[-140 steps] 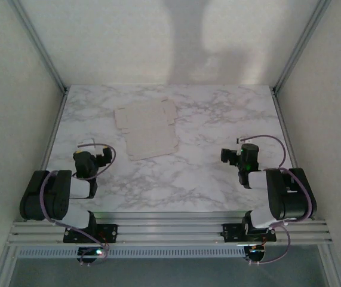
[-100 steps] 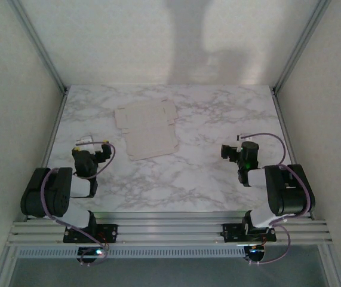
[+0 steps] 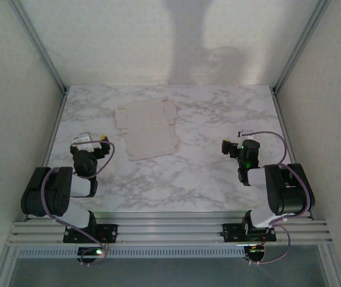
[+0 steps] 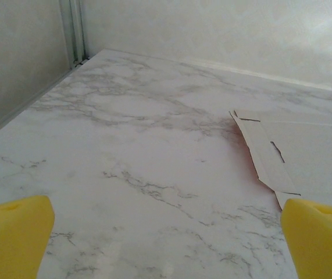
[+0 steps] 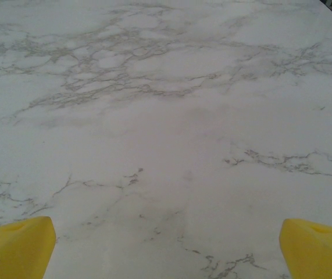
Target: Fold the paper box
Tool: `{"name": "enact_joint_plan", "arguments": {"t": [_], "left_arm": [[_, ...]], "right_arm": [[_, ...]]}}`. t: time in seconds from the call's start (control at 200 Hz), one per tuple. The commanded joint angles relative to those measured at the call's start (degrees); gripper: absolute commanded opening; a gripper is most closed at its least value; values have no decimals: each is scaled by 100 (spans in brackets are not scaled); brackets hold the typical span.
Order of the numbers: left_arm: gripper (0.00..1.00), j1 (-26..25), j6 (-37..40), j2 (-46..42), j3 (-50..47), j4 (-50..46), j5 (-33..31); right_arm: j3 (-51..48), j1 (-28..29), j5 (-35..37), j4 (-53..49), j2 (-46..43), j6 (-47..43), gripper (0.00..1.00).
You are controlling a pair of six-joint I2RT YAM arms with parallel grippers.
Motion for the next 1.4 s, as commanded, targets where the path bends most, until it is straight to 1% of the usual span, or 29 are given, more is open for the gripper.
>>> {"name": "enact_joint_plan", "arguments": {"t": [0.0,0.596,0.691,0.726,0.756,0.826,0.881,0.956,1.006,1.126,1.216,1.331,1.391], "left_arm": [[99,-52,-110,68,139,283,-130],[99,-46,-110,65,131,294,-127],[99,-52,5,-25,65,351,159],[99,-81,21,-127,30,332,105],[99,-123,7,-281,25,255,-63],[100,-230,-111,-789,161,-415,-648],[99,-288,-325,-1191,393,-1231,-1092],[99,-389,-461,-1737,579,-1954,-1241],[99,-486,-709,-2122,699,-2431,-1414],[99,-612,-1480,-2919,985,-3632,-1605],[99,-616,-2068,-3230,1308,-4577,-1451],[99,-618,-2437,-3337,1643,-5358,-577],[99,-621,-2637,-3321,1819,-5688,-159]], "right_arm": [[149,-47,179,231,94,-96,99],[127,-55,172,269,94,-99,99],[25,-54,45,433,48,-155,99],[-35,-47,-3,509,-5,-177,99],[-53,-37,-27,418,-152,-203,99],[90,14,67,-225,-595,-233,99],[340,96,135,-1153,-1000,-224,99],[831,254,90,-2193,-1547,-128,99],[1126,455,-5,-2835,-1872,-16,99],[1776,931,-105,-3980,-2199,423,99],[2362,1284,-85,-4683,-2072,957,99],[2923,1961,98,-5019,-1625,1243,99],[3304,2355,358,-5163,-1211,1322,99]]}}
